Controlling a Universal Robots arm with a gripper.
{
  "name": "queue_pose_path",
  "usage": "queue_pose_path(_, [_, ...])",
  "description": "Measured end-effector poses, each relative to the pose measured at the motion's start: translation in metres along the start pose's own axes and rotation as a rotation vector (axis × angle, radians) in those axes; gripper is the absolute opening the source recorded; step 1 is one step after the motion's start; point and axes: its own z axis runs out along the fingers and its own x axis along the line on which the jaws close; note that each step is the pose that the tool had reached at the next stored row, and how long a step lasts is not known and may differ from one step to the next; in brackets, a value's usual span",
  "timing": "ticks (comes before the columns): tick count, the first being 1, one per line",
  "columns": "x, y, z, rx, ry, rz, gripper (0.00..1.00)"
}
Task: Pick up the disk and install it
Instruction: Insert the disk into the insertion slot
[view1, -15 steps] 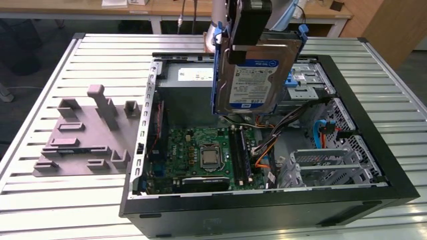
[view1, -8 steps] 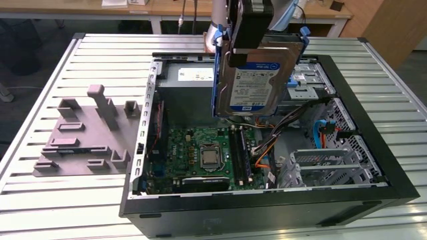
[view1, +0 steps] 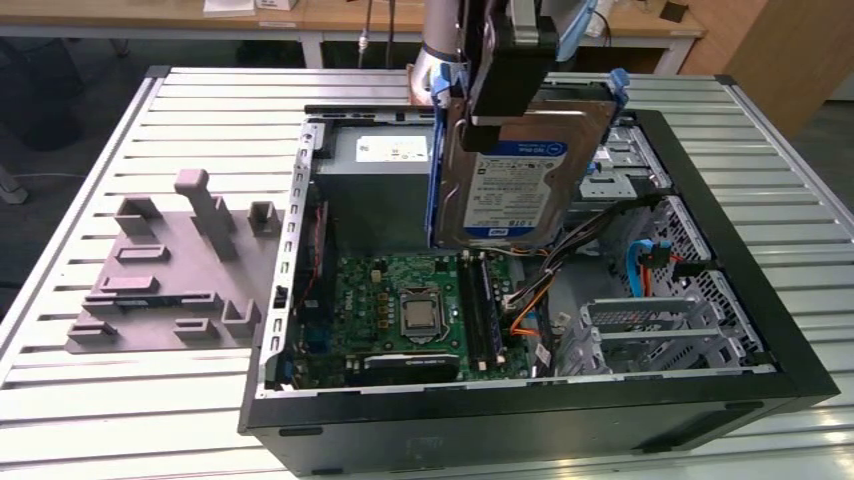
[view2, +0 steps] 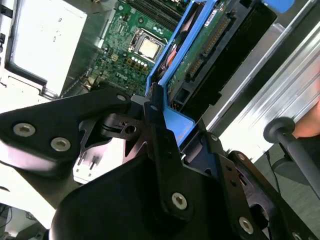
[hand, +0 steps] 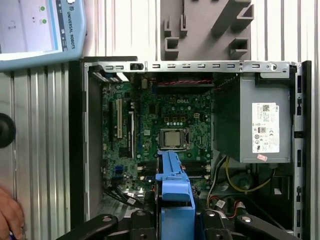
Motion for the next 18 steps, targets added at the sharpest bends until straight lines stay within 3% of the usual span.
queue_pose_path(5, [0.0015,-0.0156,0.0010,0.0001,0.0000,0.000,0.36])
queue_pose_path(8, [0.0037,-0.0176,0.0019,0.0000,0.0000,0.000,0.36])
queue_pose_path(16, [0.0264,-0.0196,0.0075,0.0000,-0.0002,0.000,0.36])
queue_pose_path(18, [0.0287,-0.0240,0.0081,0.0001,-0.0001,0.000,0.36])
